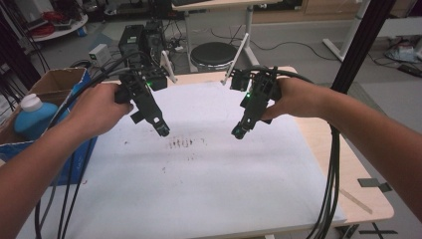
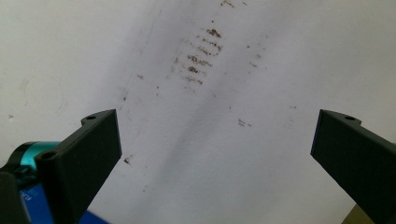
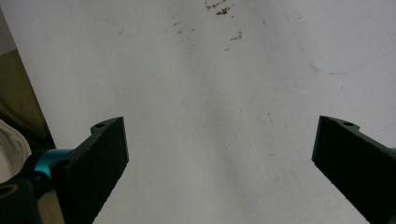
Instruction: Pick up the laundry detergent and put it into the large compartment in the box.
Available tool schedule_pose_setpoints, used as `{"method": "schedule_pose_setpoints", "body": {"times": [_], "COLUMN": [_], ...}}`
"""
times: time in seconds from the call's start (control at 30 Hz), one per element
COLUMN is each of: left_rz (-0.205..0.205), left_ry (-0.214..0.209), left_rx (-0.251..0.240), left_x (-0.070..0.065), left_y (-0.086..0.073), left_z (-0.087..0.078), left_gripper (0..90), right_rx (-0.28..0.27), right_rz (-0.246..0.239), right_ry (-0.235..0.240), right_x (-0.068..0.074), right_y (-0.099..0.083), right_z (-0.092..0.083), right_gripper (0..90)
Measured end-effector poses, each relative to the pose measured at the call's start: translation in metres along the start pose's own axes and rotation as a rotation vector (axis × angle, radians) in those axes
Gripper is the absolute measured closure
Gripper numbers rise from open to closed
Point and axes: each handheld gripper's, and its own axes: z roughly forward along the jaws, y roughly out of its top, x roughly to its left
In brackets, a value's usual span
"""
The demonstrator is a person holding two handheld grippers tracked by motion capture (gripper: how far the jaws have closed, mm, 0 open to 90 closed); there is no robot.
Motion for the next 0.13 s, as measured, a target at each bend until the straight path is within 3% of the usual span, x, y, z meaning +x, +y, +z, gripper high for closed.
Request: {"method": "schedule_pose_setpoints", "body": {"times": [0.13], "left_rz": [-0.003], "left_ry": [-0.006], "left_rx": [-0.001], "left_x": [-0.0002], "left_y": [-0.0018], "left_z": [-0.0026], "left_gripper": [1.7], "right_rx": [-0.001], "right_rz": [-0.001], "right_ry": [-0.005], "right_x": [0.0037], "right_y": [-0.0004], "right_z": [-0.0025], "right_gripper": [2.8]}}
